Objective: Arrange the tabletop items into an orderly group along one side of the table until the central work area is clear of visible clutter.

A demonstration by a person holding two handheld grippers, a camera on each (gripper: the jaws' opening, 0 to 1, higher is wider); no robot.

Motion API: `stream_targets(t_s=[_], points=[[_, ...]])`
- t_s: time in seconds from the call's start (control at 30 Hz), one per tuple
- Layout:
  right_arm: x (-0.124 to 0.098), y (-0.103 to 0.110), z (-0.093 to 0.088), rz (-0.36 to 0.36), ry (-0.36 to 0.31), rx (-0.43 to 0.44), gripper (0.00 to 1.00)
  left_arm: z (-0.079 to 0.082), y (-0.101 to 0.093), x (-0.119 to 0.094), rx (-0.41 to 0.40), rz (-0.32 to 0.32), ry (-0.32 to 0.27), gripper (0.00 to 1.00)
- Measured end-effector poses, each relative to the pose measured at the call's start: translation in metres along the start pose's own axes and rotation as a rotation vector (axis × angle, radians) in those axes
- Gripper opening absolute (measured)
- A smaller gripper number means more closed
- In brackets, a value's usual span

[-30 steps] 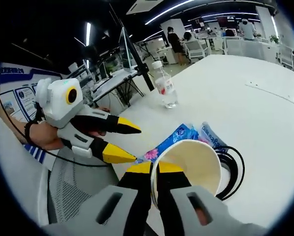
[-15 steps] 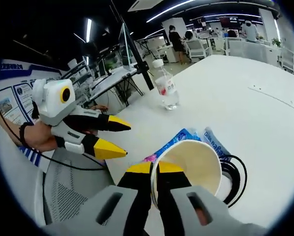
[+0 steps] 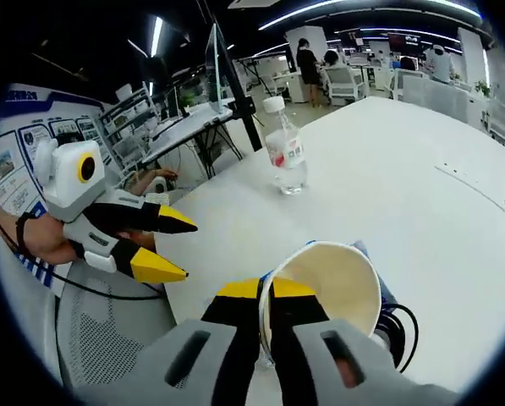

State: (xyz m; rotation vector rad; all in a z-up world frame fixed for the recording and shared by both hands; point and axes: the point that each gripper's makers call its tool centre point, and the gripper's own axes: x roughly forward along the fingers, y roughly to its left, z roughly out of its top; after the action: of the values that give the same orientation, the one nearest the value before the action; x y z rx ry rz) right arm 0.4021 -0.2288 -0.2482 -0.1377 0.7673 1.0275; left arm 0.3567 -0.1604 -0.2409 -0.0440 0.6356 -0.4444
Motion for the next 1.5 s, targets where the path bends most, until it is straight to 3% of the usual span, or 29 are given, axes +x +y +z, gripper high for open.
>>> stream_targets(t_s=[0.17,0.33,0.73,1.1,1.5], points=[[0.014,-0.006,0.01,0.004,0.024,-0.046,0.0,0.001,0.003,0.0,-0.004,-0.003,-0.005,0.39],[0.032,-0.011,0.021,0.003,0.072,-0.157,0.0,0.001,0.006,-0.003,-0.005,-0.006,-0.011,0.39],[0.07,-0.021,0.053,0.006,0.128,-0.328,0.0,0.003,0.02,-0.006,-0.018,0.015,-0.015,0.39],[0.097,-0.034,0.053,0.005,0.207,-0.486,0.0,0.004,0.028,-0.006,-0.027,0.031,-0.013,0.39],[0.12,-0.048,0.052,0.012,0.295,-0.599,0.0,0.006,0.033,-0.005,-0.007,0.03,-0.007,0.39]])
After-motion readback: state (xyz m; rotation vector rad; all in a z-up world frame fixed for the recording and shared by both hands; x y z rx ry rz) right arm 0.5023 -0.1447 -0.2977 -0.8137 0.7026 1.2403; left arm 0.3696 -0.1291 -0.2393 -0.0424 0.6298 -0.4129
